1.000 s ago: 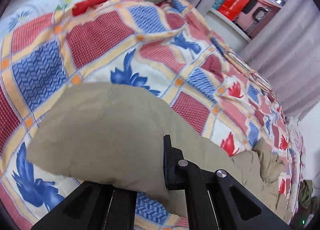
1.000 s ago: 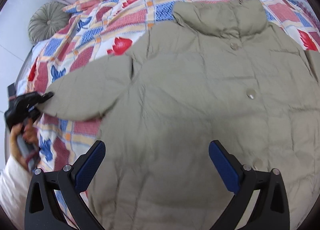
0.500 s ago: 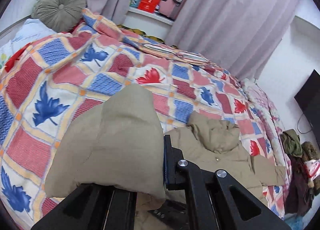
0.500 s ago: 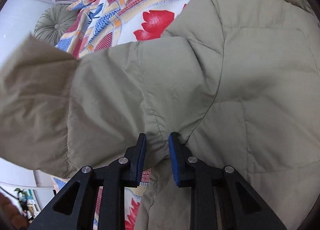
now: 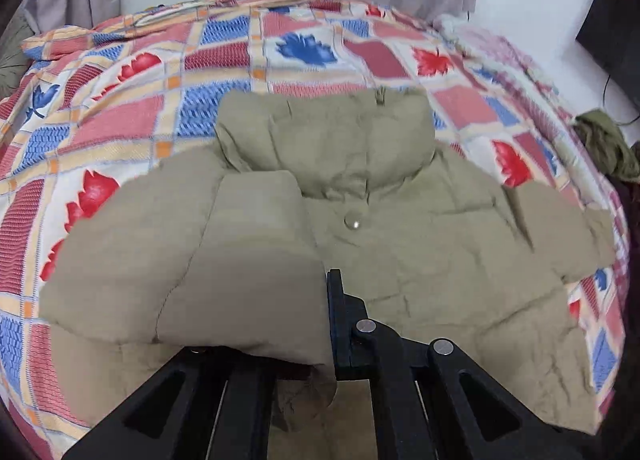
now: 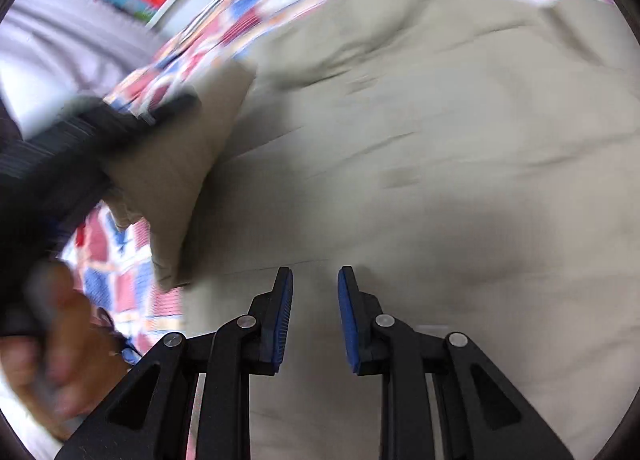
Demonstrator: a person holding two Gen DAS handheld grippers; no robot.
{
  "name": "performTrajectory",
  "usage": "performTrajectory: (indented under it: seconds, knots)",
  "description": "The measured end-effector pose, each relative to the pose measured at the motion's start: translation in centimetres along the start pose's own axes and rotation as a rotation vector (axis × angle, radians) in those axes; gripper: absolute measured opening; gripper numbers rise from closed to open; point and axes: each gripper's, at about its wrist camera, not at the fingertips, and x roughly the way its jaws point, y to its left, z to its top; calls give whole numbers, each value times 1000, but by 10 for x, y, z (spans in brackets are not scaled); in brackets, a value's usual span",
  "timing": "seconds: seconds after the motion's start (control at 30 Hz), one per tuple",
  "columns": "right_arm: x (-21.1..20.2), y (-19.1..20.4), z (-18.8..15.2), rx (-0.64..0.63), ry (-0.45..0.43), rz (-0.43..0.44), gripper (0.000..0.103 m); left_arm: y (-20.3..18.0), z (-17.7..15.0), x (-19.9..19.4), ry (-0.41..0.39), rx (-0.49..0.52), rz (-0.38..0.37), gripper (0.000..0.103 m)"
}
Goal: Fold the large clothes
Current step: 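Fold the held sleeve across the jacket body and release with the left gripper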
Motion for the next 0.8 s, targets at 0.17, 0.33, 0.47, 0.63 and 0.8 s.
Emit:
performTrajectory:
  seconds: [0.17, 0.33, 0.47, 0.63, 0.8]
  knots:
    - [-12, -33, 2, 36, 4, -49, 26, -14, -33, 38, 56, 77, 106, 7]
    - [-15, -57, 10, 44, 37, -44, 26, -13, -38, 20, 54, 90, 89, 30]
    - [-17, -69, 10, 16, 56, -43, 26, -1, -36, -19, -59, 51, 94, 91]
    - [-26, -56, 13, -42, 44, -38, 44, 26, -38, -56, -75, 34, 102, 91]
    - [-30, -6, 22, -232, -17, -53, 72, 117, -45, -84, -87, -181, 112, 91]
